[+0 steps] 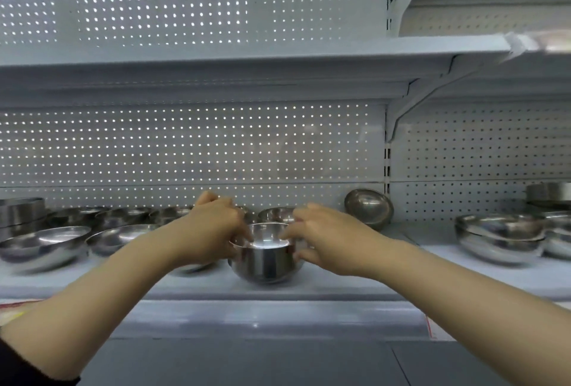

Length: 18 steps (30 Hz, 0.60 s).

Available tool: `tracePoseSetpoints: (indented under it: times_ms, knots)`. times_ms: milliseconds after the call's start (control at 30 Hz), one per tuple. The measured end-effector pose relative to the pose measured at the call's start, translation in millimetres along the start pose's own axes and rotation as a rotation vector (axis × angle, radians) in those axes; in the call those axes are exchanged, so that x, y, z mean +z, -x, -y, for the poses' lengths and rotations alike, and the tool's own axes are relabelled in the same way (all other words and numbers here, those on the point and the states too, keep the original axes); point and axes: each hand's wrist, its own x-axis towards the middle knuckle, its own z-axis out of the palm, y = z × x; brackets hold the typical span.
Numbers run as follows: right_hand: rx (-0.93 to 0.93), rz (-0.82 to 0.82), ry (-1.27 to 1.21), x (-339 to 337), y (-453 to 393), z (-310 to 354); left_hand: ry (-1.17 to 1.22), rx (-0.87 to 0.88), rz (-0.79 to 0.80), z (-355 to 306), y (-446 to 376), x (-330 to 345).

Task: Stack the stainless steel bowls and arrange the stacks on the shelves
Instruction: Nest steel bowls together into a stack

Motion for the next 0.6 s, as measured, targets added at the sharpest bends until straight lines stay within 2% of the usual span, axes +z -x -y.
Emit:
tracePoseSetpoints:
  times_ms: [67,233,333,433,533,600]
  knots:
    - [0.092,-0.039,-0.043,-9,10,-24,0.108,-0.024,-0.038,-5,-9,-13]
    - [0.427,-0.095,-0.035,-33,37,-111,0.272,-0.056,-0.341,-53,-74,-52]
    - [0.549,-0.091,0.024,-27,49,-150,0.26,-0.092,-0.413,-95,-130,-58]
    - [0.577,0.019,0.12,-11,49,-177,0.076,-0.121,-0.338,-129,-186,-41]
    - [0.654,0.169,0.096,12,36,-204,-0.094,-0.16,-0.124,-147,-236,-11]
    - [0.683,0.229,0.077,28,25,-218,-0.125,-0.224,-0.025,-152,-263,12]
